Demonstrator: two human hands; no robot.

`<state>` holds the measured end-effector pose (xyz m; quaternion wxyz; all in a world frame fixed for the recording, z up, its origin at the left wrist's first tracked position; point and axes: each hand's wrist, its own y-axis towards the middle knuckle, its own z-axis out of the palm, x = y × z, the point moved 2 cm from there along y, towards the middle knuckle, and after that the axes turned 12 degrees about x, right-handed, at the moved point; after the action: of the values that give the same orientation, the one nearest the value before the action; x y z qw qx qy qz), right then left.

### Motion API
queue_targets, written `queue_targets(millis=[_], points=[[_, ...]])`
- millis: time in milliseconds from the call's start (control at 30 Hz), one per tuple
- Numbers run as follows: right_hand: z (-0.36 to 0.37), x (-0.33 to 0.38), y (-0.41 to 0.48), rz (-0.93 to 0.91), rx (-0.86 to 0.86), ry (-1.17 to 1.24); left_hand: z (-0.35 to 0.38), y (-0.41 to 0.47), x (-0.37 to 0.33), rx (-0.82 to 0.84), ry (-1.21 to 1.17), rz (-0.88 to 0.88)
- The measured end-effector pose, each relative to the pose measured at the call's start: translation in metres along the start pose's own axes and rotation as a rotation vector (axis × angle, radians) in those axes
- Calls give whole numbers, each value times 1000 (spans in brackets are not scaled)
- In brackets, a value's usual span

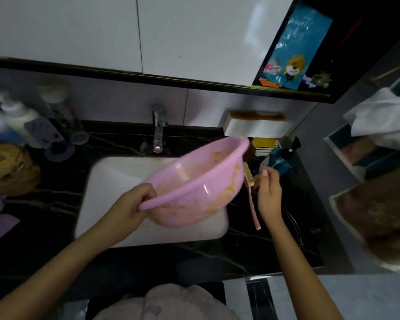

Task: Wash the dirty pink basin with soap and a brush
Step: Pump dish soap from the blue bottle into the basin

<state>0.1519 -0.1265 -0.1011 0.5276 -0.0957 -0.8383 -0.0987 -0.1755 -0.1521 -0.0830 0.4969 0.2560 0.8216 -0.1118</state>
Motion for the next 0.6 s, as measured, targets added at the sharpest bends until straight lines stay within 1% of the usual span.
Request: queue_targets(millis=[33, 100, 133, 200, 267, 367, 433, 500, 567, 600], points=[[6, 2, -7, 35, 46, 115, 0, -3, -5, 4, 130, 73], [15, 4, -17, 125, 112, 263, 3, -9, -6, 36, 469, 157], [19, 5, -22, 168, 136, 296, 6, -13, -3, 48, 607, 164], [23, 8, -30, 220, 179, 290, 9, -21, 4, 40, 770, 174], [28, 11, -38, 221, 262, 233, 12, -33, 9, -7, 866, 209], [47, 7, -44, 268, 429, 138, 14, -49, 21, -50, 937, 239], [65, -1, -45, 302, 450, 117, 10, -54, 37, -37, 974, 211], [81, -10, -44, 317, 457, 119, 8, -53, 54, 23, 1019, 146], [98, -21, -42, 354, 488, 111, 9, -56, 68, 139, 1011, 39], [101, -25, -42, 374, 490, 109, 14, -56, 74, 235, 999, -23]])
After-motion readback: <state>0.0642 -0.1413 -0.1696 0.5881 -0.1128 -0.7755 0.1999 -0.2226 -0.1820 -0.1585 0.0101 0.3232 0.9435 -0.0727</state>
